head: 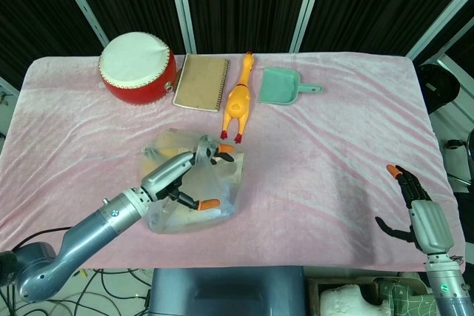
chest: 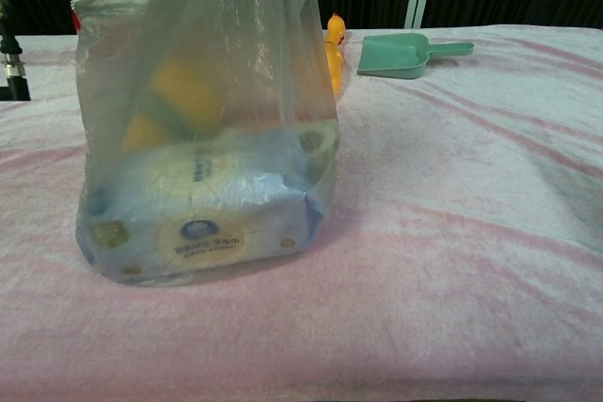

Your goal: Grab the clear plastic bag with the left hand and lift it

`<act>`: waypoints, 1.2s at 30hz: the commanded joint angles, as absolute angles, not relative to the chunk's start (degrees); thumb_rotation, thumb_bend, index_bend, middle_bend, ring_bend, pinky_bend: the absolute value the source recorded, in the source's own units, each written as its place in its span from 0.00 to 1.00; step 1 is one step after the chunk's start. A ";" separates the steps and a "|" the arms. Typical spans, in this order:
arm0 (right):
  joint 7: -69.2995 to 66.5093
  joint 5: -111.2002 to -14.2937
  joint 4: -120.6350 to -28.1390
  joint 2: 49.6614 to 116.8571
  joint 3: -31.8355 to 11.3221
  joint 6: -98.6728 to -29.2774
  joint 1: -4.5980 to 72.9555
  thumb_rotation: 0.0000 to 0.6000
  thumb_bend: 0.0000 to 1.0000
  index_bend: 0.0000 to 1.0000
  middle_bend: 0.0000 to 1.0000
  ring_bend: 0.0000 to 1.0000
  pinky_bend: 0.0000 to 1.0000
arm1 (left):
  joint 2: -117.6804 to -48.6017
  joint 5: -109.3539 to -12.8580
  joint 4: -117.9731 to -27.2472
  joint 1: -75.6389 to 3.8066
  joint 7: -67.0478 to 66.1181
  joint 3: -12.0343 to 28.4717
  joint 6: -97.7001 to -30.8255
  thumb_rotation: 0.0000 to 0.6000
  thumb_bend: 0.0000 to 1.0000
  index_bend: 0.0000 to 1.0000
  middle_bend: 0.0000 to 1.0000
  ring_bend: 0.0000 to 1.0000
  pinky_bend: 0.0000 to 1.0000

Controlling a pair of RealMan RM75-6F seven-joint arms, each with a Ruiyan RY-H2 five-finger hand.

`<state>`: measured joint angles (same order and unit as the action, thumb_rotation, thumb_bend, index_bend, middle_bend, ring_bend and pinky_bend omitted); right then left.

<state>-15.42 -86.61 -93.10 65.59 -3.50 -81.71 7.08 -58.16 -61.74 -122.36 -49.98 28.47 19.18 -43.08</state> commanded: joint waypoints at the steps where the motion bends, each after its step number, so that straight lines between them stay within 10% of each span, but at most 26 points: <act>1: -15.58 -86.57 -93.15 65.59 -3.48 -81.66 7.07 1.00 0.19 0.00 0.00 0.00 0.17 | -60.74 -60.79 -121.14 -51.18 27.89 20.08 -44.06 1.00 0.22 0.14 0.21 0.12 0.21; 7: -15.80 -86.73 -93.31 65.49 -3.36 -81.63 7.05 1.00 0.19 0.00 0.00 0.00 0.17 | -67.26 -59.41 -118.40 -52.42 28.25 21.50 -47.16 1.00 0.20 0.18 0.27 0.18 0.25; 24: -15.77 -87.00 -93.34 65.37 -3.21 -81.48 7.13 1.00 0.19 0.00 0.00 0.00 0.17 | -82.73 -54.58 -121.99 -47.71 33.99 31.54 -70.57 1.00 0.20 0.72 0.95 0.83 0.79; 36: -15.52 -86.67 -93.58 65.34 -3.25 -81.37 7.08 1.00 0.19 0.00 0.00 0.00 0.17 | -80.00 -53.06 -125.88 -49.16 29.10 35.47 -68.35 1.00 0.18 0.78 1.00 0.90 0.86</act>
